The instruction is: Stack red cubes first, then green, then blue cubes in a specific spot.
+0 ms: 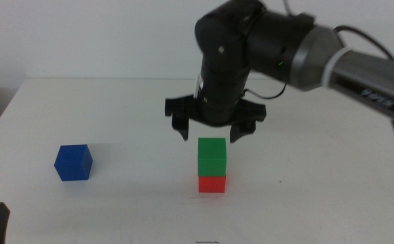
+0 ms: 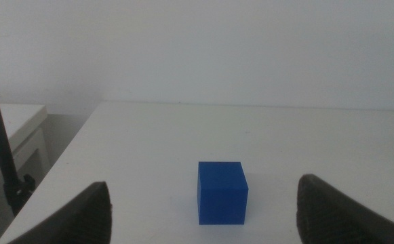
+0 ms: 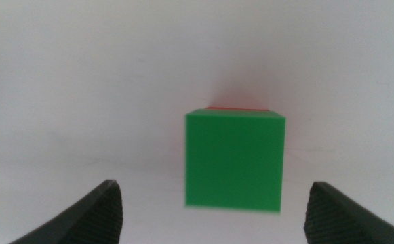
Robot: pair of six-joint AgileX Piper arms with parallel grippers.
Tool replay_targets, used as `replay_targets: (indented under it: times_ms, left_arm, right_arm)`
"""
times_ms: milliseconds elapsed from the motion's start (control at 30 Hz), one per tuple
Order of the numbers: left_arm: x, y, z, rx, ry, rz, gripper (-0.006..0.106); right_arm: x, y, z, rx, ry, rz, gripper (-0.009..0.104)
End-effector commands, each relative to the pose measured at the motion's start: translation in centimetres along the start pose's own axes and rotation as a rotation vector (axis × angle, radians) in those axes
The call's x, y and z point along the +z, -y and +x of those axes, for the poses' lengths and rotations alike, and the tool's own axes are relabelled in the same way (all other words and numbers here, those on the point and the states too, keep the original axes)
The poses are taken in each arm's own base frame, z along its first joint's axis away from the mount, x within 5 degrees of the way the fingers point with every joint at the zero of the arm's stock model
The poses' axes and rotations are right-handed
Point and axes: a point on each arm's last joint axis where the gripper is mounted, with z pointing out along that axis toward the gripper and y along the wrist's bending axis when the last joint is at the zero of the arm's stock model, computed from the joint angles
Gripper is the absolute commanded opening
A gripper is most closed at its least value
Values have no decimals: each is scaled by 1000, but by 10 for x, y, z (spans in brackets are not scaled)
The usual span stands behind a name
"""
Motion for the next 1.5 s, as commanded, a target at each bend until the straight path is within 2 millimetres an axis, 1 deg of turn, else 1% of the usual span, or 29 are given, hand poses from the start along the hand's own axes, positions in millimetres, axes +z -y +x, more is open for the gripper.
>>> replay_targets:
  times_ms: [0, 100, 167, 233, 333, 367, 400, 500, 600, 733, 800, 867, 967, 1067, 1233, 1467]
  left_arm:
    - [-2, 1, -10, -16, 108, 18, 94]
    - [-2, 1, -10, -16, 108, 18, 94]
    - [-2, 1, -10, -16, 108, 18, 94]
    - [-2, 1, -10, -16, 108, 18, 94]
    - [-2, 1, -10, -16, 108, 18, 94]
    - [-2, 1, -10, -16, 108, 18, 94]
    - [-2, 1, -10, -16, 108, 18, 94]
    - [-2, 1, -10, -16, 108, 18, 94]
    - [-2, 1, -10, -16, 108, 18, 94]
    - [-2, 1, -10, -16, 108, 18, 94]
    - [-2, 1, -10, -16, 108, 18, 94]
    - [-2, 1, -10, -16, 108, 18, 94]
    - [-2, 1, -10, -16, 108, 18, 94]
    - [-2, 1, -10, -16, 108, 18, 94]
    - [-2, 1, -10, -16, 108, 18, 94]
    - [-2, 1, -10, -16, 108, 18, 94]
  right_arm:
    - [-64, 11, 1, 13, 75, -47, 81]
    - [-100, 22, 3, 21, 134, -99, 81]
    - [-127, 33, 5, 8, 181, -135, 81]
    - [-146, 47, 7, -8, 216, -152, 81]
    - [-168, 76, 19, -35, 252, -163, 81]
    - [-172, 86, 24, -56, 271, -166, 81]
    - [-171, 94, 30, -76, 281, -165, 81]
    - [-181, 123, 54, -159, 356, -227, 81]
    - [-193, 152, 84, -271, 462, -290, 81]
    - [-208, 185, 135, -485, 651, -313, 81]
    - [-214, 197, 158, -596, 736, -303, 81]
    - [-216, 208, 180, -664, 793, -303, 81]
    - [-212, 218, 199, -713, 823, -301, 82]
    - [-215, 224, 210, -720, 859, -304, 83]
    - [-218, 227, 213, -731, 891, -295, 83]
    - [-219, 227, 213, -736, 906, -294, 83]
